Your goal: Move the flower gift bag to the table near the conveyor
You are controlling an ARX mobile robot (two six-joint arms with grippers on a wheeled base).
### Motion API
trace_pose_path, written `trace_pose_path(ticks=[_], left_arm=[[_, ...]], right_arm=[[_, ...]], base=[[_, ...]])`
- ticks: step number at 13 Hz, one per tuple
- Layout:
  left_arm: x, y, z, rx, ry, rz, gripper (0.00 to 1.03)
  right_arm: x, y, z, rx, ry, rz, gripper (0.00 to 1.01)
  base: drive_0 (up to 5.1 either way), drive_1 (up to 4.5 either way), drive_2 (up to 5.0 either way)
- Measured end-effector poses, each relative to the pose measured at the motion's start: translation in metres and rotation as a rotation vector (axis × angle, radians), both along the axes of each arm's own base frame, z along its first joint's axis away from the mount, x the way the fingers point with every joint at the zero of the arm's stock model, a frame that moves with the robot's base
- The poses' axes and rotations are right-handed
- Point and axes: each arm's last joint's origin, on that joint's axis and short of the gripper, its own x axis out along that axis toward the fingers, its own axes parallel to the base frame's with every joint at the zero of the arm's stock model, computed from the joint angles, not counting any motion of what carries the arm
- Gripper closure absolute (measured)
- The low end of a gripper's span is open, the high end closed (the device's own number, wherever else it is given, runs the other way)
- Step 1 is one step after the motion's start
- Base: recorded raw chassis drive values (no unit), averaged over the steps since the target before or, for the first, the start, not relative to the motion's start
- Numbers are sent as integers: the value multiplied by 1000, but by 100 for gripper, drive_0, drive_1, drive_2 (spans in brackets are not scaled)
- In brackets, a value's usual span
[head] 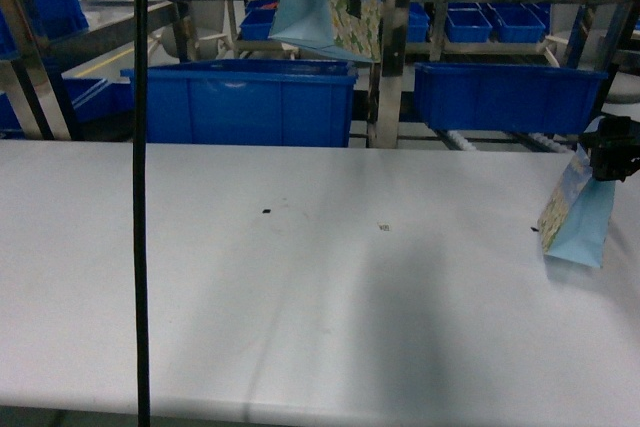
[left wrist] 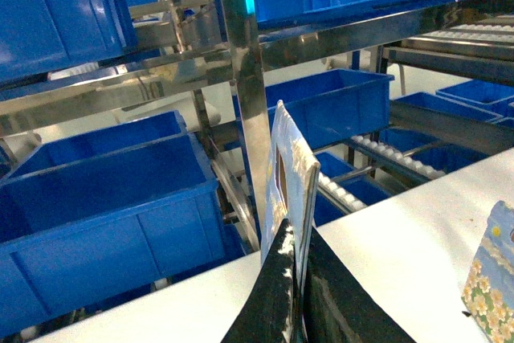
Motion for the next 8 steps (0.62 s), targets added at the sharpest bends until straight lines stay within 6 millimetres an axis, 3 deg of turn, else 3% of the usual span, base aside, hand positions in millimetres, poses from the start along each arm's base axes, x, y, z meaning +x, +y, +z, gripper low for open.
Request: trace_pose_path(ticks=[1, 2, 8], left_arm=[[0, 0, 0, 0, 0, 0, 101], [0, 0, 0, 0, 0, 0, 101], [0, 0, 0, 0, 0, 1, 101]], right_arm=[[0, 0, 0, 7, 5, 5, 6], [-1, 1, 6, 29, 7, 17, 2], [-13, 23, 112, 158, -215, 120, 3]], base=[[0, 0, 0], [0, 0, 0], [0, 0, 0]])
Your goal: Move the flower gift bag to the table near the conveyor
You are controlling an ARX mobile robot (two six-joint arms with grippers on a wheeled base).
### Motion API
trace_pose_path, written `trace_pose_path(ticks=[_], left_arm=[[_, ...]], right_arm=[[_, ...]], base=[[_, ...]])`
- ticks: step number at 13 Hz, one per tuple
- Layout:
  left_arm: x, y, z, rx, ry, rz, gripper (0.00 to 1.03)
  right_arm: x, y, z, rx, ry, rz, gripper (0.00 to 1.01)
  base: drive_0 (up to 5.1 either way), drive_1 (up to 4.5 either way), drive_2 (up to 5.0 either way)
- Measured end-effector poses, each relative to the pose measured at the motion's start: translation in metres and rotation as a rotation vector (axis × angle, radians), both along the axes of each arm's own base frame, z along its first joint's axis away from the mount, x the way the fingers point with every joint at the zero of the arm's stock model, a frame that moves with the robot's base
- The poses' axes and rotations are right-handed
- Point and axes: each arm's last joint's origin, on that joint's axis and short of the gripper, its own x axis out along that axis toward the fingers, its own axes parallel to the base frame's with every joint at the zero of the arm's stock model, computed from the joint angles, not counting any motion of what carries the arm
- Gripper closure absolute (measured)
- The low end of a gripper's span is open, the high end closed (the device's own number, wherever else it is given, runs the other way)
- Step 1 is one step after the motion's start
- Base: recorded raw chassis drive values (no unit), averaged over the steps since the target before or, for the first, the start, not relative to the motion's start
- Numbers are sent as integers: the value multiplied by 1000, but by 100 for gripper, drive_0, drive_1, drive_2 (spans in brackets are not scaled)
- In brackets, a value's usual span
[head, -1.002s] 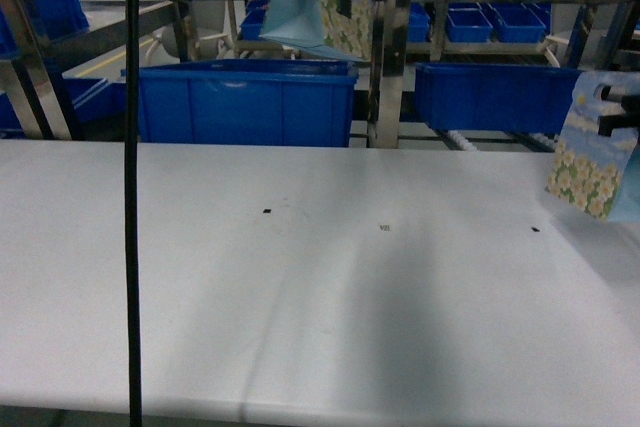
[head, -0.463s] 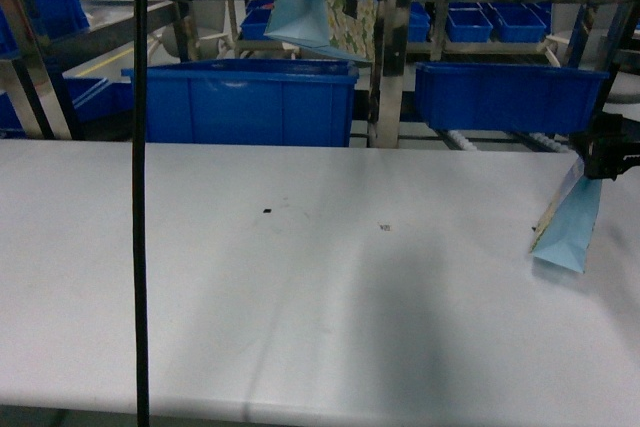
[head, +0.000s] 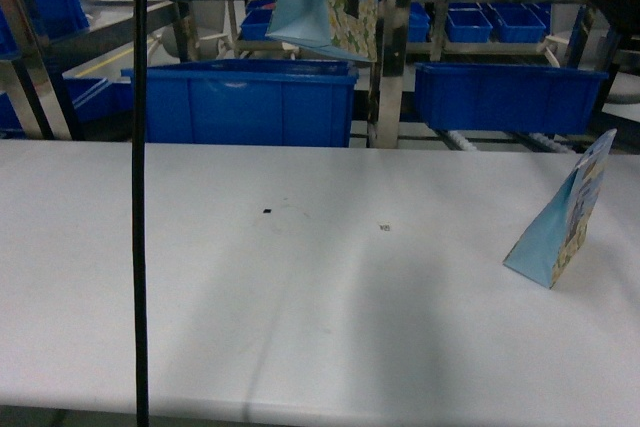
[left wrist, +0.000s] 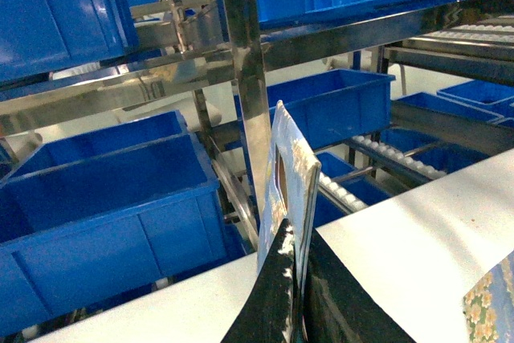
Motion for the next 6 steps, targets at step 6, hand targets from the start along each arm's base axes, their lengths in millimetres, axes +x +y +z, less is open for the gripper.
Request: trace_pose_path(ticks=[6], left_arm=[[6, 1, -3, 23, 5, -28, 101]], right_arm=[[-4, 4, 17, 25, -27, 23, 3]], base=[[0, 0, 0]])
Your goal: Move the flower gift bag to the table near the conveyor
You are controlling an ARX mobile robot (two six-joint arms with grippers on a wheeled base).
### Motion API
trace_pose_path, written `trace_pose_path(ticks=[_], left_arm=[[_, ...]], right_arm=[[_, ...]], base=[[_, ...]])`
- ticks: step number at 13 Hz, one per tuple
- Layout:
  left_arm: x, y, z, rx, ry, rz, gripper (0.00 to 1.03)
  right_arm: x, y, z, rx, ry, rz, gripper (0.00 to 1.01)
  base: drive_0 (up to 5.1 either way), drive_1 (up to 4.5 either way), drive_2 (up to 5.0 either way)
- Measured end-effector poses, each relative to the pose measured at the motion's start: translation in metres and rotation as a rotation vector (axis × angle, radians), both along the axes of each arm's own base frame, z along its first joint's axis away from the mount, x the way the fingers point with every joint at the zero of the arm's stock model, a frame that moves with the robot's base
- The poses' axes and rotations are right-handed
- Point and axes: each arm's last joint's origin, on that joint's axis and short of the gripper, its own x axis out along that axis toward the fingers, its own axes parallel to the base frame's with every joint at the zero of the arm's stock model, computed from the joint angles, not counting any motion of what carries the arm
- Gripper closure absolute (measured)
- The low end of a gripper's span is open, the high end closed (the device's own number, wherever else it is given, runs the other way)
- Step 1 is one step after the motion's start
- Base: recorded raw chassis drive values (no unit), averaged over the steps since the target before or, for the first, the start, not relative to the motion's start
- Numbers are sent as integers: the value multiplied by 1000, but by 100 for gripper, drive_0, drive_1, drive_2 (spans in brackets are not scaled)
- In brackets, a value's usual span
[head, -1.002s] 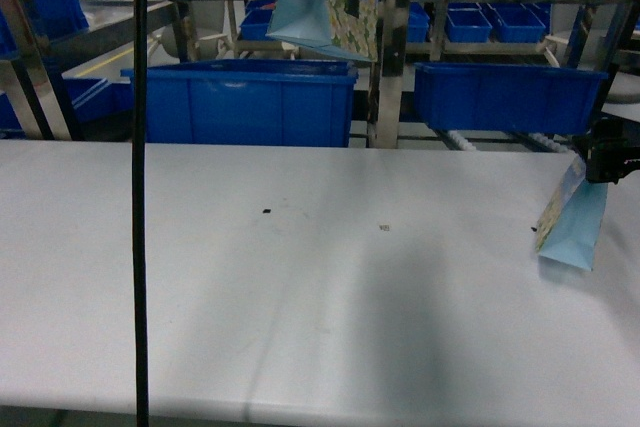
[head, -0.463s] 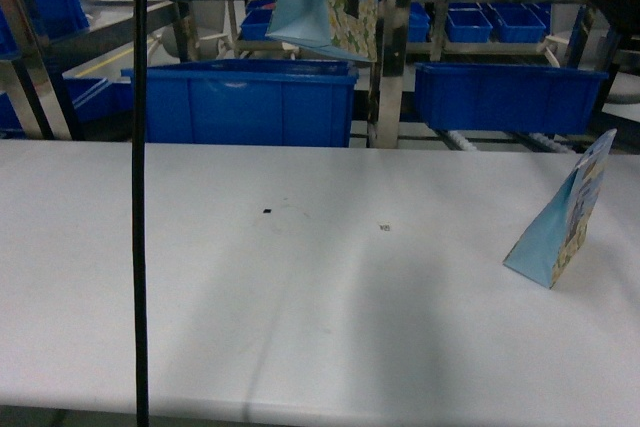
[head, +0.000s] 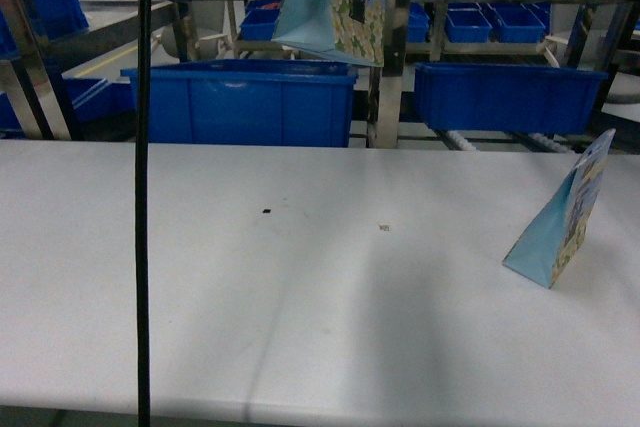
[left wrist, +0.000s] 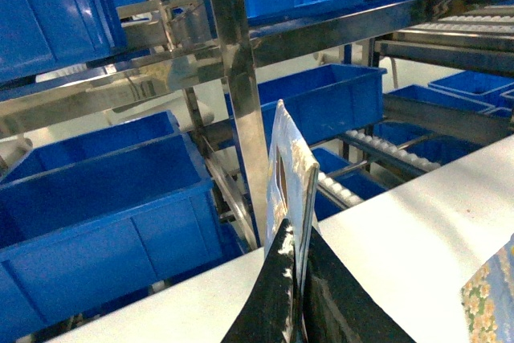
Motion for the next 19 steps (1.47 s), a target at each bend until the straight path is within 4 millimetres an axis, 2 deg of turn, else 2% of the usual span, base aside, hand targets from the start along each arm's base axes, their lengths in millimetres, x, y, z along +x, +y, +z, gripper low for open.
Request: trace_pose_path(ticks=[2, 3, 5, 7, 9, 12, 14, 16, 19], left_arm=[[3, 10, -10, 47, 1, 24, 101], [5, 16, -21, 80, 20, 39, 101], [5, 27, -57, 138, 84, 72, 101], [12, 33, -79, 169, 112, 97, 101], [14, 38, -88, 187, 133, 119, 101], [13, 38, -88, 182, 120, 128, 101], [-6, 44, -102, 119, 31, 132, 101], [-14, 50, -118, 108, 7, 143, 101], [-25, 72, -141, 74, 3, 165, 101]], right_arm=[[0, 0, 0, 0, 0, 0, 3], [0, 0, 0, 0, 0, 0, 3], [0, 0, 0, 0, 1, 0, 3], [0, 0, 0, 0, 1, 0, 3], [0, 0, 0, 0, 0, 0, 3], [0, 0, 0, 1, 1, 1, 3], [0, 0, 0, 1, 2, 0, 3], [0, 0, 0, 1, 3, 1, 3], [0, 0, 0, 4, 2, 0, 3]], base=[[0, 0, 0], [0, 0, 0], [0, 0, 0], [0, 0, 0], [0, 0, 0], [0, 0, 0], [0, 0, 0], [0, 0, 0], [0, 0, 0]])
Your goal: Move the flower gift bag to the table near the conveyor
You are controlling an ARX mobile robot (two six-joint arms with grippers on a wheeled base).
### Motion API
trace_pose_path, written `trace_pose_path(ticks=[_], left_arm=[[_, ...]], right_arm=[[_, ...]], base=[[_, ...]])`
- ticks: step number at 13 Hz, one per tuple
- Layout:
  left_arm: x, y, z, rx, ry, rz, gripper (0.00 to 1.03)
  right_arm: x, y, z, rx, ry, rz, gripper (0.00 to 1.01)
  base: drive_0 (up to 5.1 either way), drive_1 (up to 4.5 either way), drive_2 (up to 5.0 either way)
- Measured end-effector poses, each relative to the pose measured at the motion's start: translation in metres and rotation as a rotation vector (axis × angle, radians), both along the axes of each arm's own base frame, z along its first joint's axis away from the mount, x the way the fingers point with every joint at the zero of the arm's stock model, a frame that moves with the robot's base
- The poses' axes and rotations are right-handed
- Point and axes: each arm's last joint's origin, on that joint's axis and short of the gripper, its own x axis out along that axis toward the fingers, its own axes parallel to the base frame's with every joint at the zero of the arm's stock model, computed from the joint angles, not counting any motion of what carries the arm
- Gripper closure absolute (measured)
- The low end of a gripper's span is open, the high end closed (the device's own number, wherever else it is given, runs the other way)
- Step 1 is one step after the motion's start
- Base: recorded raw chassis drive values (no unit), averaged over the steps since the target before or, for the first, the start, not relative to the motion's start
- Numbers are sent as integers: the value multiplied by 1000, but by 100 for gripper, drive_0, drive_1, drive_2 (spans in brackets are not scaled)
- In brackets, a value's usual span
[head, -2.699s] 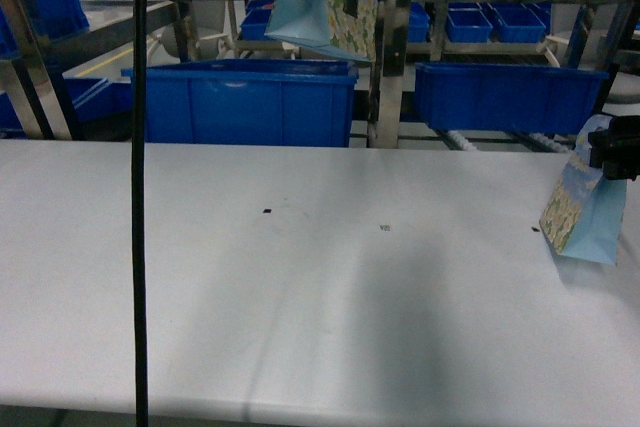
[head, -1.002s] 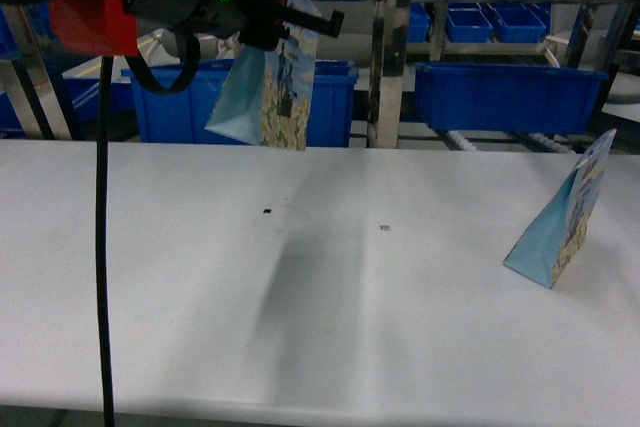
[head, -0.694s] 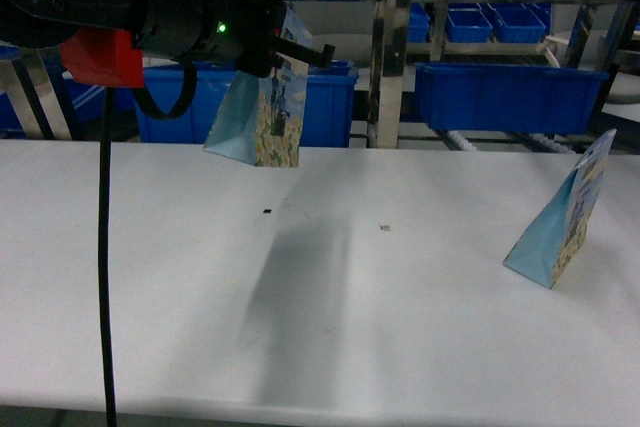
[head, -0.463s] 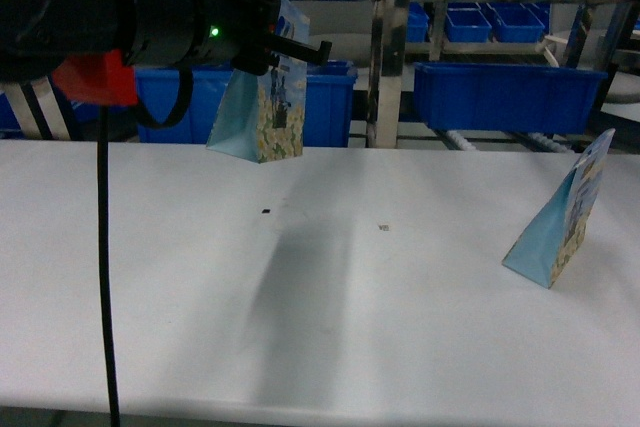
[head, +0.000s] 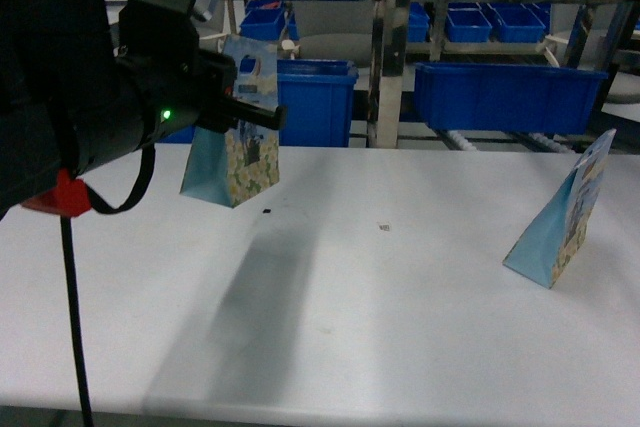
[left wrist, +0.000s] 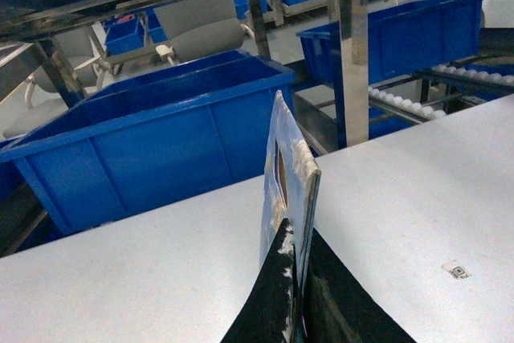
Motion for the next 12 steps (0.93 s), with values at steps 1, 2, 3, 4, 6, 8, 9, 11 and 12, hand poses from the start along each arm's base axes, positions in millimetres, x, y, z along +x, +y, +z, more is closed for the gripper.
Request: trace_pose_path(ticks=[1, 2, 3, 4, 6, 8, 9, 11, 12], left_arm=[[-1, 7, -13, 3, 27, 14, 101], [0, 12, -22, 2, 77, 31, 101], [1, 13, -26, -3, 90, 37, 101], [1, 14, -25, -7, 82, 37, 101], [1, 13, -26, -8, 84, 36, 101], [1, 12, -26, -8, 83, 34, 101], [6, 7, -26, -38, 57, 6, 101], [63, -23, -40, -137, 48, -77, 101], [78, -33, -49, -161, 72, -120, 101]], right_arm=[[0, 0, 0, 0, 0, 1, 3], [0, 0, 0, 0, -2, 1, 3], [0, 0, 0, 0, 2, 0, 3], [0, 0, 0, 0, 1, 0, 3], [0, 0, 0, 0, 1, 0, 3], [0, 0, 0, 0, 0, 0, 3], [0, 0, 0, 0, 0, 0, 3], [0, 0, 0, 0, -2, 1, 3], [0, 0, -1, 0, 3, 0, 3]], base=[[0, 0, 0], [0, 0, 0], [0, 0, 0], [0, 0, 0], [0, 0, 0], [0, 0, 0], [0, 0, 0], [0, 0, 0], [0, 0, 0]])
